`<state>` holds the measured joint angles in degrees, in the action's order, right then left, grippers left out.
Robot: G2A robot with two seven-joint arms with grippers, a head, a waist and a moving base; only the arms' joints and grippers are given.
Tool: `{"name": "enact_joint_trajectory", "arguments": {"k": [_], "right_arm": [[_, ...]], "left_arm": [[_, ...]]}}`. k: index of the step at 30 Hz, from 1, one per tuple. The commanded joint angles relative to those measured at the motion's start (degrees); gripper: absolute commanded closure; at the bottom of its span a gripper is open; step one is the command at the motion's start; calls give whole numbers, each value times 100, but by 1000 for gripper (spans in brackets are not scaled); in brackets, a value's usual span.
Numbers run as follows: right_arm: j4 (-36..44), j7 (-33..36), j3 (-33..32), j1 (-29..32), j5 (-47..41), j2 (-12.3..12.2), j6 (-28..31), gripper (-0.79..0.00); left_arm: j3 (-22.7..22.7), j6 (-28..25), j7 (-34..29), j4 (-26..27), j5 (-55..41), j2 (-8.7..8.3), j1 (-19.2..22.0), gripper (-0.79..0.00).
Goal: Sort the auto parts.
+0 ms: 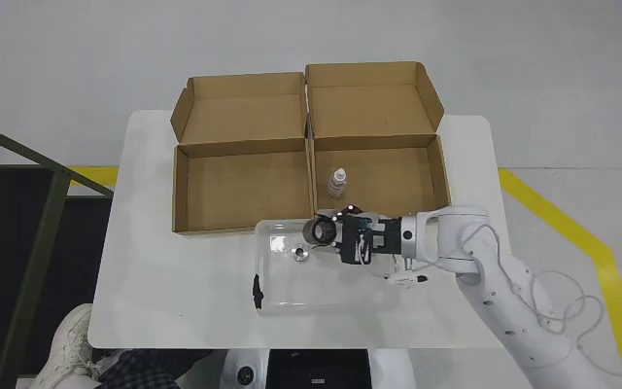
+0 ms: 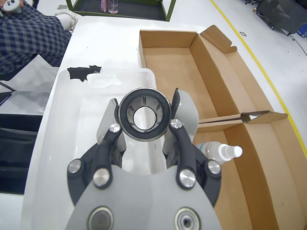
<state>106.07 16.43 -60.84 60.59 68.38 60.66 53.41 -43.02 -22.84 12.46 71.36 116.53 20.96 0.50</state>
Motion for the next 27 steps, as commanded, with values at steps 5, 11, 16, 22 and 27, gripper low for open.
{"name": "enact_joint_trajectory", "arguments": {"k": [5, 11, 16, 22, 27], "right_arm": [[-8, -124, -181, -16, -126, -18, -140, 0], [-47, -254, -245, -47, -214, -19, -235, 0], [-62, -457, -382, -25, -311, -29, -332, 0], [-20, -638, -567, 36, -348, -53, -375, 0], [-31, -758, -641, 77, -386, -60, -428, 0]], "left_arm": [[0, 0, 0, 0, 0, 0, 0, -785], [0, 0, 0, 0, 0, 0, 0, -785], [0, 0, 0, 0, 0, 0, 0, -785], [0, 0, 0, 0, 0, 0, 0, -785], [0, 0, 0, 0, 0, 0, 0, -785]]}}
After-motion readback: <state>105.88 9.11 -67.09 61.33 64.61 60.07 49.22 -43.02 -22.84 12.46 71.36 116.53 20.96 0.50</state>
